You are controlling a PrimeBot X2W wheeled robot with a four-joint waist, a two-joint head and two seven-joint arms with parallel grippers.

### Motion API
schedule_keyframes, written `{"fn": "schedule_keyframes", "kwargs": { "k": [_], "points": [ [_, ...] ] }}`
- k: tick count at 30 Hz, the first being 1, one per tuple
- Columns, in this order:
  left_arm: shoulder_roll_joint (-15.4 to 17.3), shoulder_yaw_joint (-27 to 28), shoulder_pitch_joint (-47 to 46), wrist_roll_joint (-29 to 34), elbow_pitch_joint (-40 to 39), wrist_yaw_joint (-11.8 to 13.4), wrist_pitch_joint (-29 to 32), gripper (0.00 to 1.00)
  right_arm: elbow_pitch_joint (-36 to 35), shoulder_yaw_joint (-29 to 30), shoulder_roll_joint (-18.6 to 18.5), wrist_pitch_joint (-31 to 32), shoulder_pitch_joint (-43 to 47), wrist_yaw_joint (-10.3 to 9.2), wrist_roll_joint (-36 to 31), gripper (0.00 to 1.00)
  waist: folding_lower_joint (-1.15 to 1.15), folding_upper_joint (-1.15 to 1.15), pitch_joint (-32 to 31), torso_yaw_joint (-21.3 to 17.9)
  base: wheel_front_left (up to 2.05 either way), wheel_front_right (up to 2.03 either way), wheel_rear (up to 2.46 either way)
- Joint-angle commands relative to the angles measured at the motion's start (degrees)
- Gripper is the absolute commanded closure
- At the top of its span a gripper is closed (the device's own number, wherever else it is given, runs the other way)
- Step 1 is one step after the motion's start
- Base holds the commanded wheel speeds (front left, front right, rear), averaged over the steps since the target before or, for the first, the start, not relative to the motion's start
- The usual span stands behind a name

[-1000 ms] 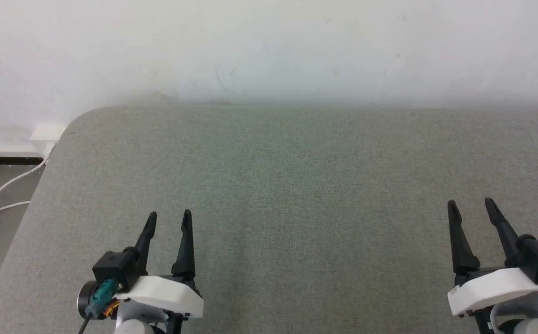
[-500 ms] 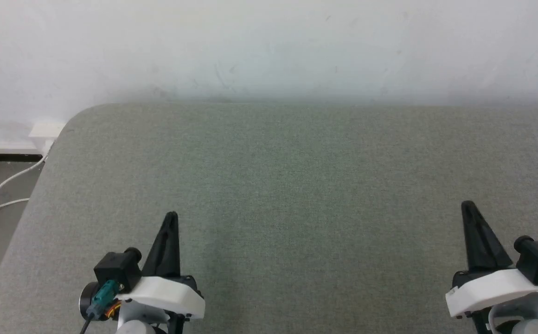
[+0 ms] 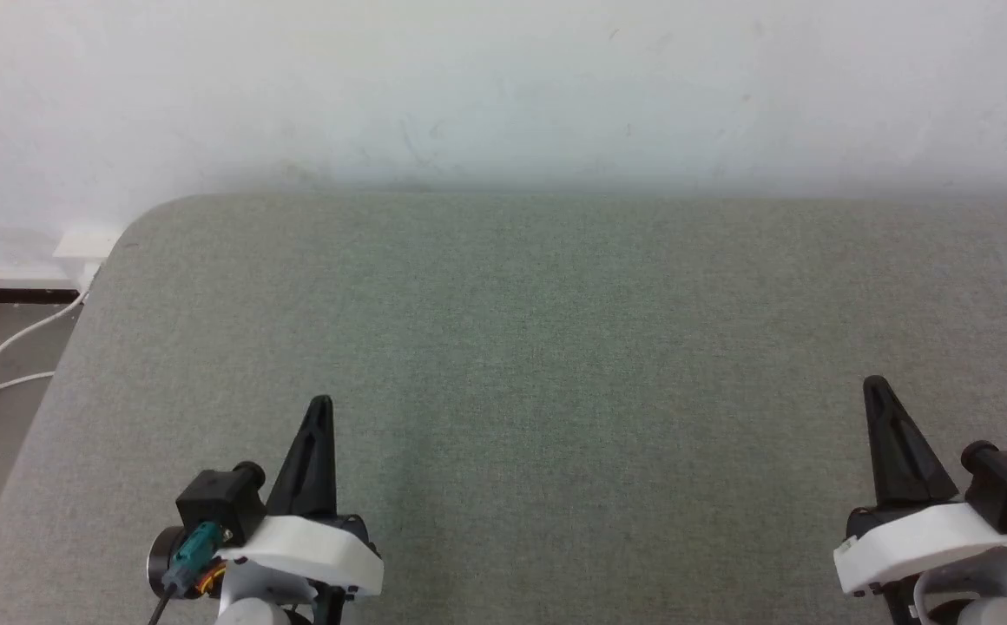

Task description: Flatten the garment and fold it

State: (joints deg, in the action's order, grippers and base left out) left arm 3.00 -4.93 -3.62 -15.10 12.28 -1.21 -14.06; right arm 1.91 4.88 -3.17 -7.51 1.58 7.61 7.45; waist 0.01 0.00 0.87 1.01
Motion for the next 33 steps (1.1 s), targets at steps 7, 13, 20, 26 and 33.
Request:
{"fn": "schedule_keyframes", "kwargs": {
  "k": [7,13,20,26,33],
  "points": [
    [-0.01,0.44,0.39,1.34,-1.08,0.13,0.98,1.0,-0.19,-0.43,0.03,0.72,-0.17,-0.01,-0.73,1.0,0.0,0.0,-0.06,-0.06,0.0,0.0,0.0],
    [-0.02,0.68,0.56,2.08,-1.68,0.19,1.68,1.0,-0.29,-0.67,0.04,1.09,-0.25,-0.02,-1.09,1.0,0.0,0.0,-0.1,-0.11,0.0,0.0,0.0],
    [-0.03,0.96,0.76,2.94,-2.38,0.26,2.5,1.0,-0.39,-0.95,0.06,1.51,-0.33,-0.03,-1.51,1.0,0.0,0.0,-0.15,-0.17,0.0,0.0,0.0],
    [-0.03,1.2,0.94,3.68,-2.98,0.31,3.21,1.0,-0.49,-1.19,0.08,1.88,-0.41,-0.03,-1.87,1.0,0.0,0.0,-0.19,-0.22,0.0,0.0,0.0],
    [-0.04,1.48,1.14,4.54,-3.68,0.38,4.02,1.0,-0.59,-1.47,0.09,2.3,-0.5,-0.04,-2.29,1.0,0.0,0.0,-0.25,-0.28,0.0,0.0,0.0]
  ]
}}
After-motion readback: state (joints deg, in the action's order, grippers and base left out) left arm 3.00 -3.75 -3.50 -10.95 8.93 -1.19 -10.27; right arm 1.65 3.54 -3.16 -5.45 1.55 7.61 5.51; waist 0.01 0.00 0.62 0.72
